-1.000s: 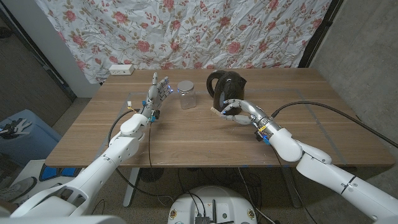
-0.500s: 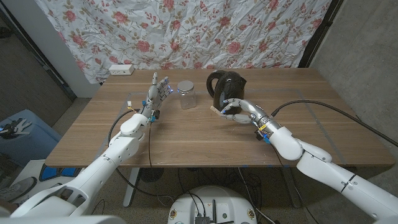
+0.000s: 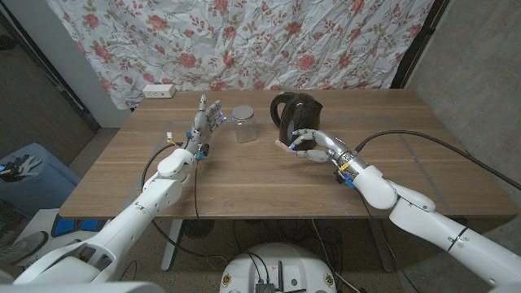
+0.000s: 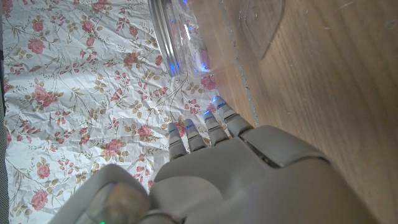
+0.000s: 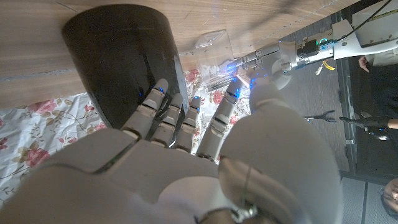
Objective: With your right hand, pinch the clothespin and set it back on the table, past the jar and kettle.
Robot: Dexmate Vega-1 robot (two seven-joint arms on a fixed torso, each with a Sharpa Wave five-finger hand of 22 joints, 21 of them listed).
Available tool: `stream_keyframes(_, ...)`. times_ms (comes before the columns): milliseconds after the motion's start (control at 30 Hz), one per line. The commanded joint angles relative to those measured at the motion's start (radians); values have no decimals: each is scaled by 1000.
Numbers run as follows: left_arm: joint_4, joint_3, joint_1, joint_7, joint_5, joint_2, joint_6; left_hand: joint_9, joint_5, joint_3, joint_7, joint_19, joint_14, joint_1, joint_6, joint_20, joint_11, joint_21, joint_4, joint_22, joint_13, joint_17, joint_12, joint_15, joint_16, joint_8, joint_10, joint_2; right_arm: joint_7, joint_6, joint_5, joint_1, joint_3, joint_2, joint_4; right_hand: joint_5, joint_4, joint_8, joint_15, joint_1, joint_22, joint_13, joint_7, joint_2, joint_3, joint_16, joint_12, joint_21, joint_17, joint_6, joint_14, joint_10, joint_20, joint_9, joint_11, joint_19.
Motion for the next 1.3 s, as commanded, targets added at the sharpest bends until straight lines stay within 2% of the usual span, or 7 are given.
stream_keyframes(33, -1, 0, 0, 0, 0, 0, 1, 5, 4, 1, -9, 9, 9, 3, 0, 0, -7, 8, 6, 2, 2, 4, 6, -7, 5, 6, 3, 8, -27, 21, -70, 13, -7, -10, 6, 4, -2, -1, -8, -2, 3, 3, -4, 8, -6, -1, 1, -2, 2, 0, -1, 0, 4, 2, -1, 6)
stream_keyframes(800, -1, 0, 0, 0, 0, 0, 1, 5, 4, 1, -9, 9, 9, 3, 1, 0, -6, 7, 6, 2, 2, 4, 6, -7, 5, 6, 3, 8, -63, 118, -273, 74, -51, -34, 54, 5, -5, -2, -19, 0, 3, 4, -10, 9, -9, -1, 0, 1, 3, 8, 1, 0, 2, 8, -12, 10)
stream_keyframes(1300, -1, 0, 0, 0, 0, 0, 1, 5, 3, 0, -9, 8, 9, 3, 1, 1, -7, 7, 6, 2, 2, 4, 6, -7, 5, 6, 3, 8, -79, 119, -417, 118, -99, -27, 76, 5, -5, -2, -22, -2, 3, 4, -10, 10, -11, -1, 1, 1, 4, 10, 4, 4, 2, 14, -16, 11)
